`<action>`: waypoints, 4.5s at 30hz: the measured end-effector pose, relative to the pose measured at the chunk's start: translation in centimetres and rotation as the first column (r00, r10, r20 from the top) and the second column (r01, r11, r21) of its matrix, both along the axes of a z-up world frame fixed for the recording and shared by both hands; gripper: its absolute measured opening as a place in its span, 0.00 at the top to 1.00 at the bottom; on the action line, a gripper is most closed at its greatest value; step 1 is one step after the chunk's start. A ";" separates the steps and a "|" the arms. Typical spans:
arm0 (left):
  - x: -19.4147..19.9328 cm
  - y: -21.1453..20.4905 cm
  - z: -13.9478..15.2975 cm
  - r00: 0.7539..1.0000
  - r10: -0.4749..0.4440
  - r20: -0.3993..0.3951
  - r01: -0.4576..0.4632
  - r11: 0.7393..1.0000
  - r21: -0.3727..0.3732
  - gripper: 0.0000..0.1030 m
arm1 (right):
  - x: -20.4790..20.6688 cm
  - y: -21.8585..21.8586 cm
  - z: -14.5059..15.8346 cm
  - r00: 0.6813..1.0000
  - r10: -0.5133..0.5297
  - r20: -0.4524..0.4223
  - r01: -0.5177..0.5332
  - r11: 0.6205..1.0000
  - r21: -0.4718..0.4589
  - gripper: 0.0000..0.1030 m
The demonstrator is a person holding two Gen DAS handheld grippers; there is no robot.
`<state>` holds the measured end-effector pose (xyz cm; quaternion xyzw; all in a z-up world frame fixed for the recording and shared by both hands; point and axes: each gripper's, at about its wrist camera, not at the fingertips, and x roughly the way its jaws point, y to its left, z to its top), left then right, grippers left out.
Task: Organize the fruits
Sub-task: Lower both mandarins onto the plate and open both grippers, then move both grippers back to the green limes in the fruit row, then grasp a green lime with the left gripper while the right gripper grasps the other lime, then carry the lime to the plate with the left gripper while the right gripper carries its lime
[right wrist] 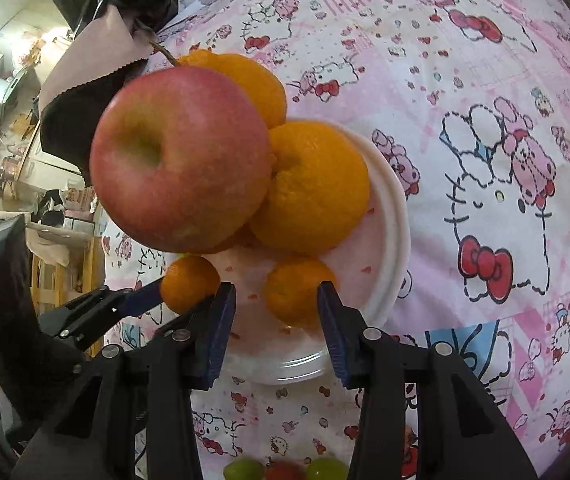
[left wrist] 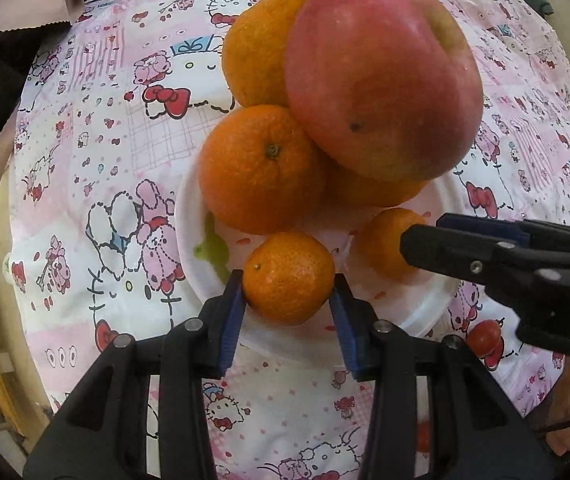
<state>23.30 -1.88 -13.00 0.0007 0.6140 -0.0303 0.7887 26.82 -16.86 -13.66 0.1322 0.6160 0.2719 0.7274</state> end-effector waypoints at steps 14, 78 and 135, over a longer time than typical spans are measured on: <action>-0.8 -0.9 1.4 0.998 -0.034 0.060 0.031 0.998 0.046 0.27 | 0.0 0.3 0.8 1.000 0.014 0.021 -0.014 1.000 0.002 0.55; -15.1 2.5 4.4 0.978 0.208 0.008 -0.205 0.969 -0.136 0.28 | -13.1 -11.1 6.6 0.953 -0.262 0.150 0.268 0.963 -0.018 0.12; -15.3 -0.3 3.9 0.997 0.070 0.028 -0.065 0.987 -0.145 0.73 | -11.6 -4.6 -3.4 0.983 -0.052 -0.175 0.020 0.984 -0.177 0.67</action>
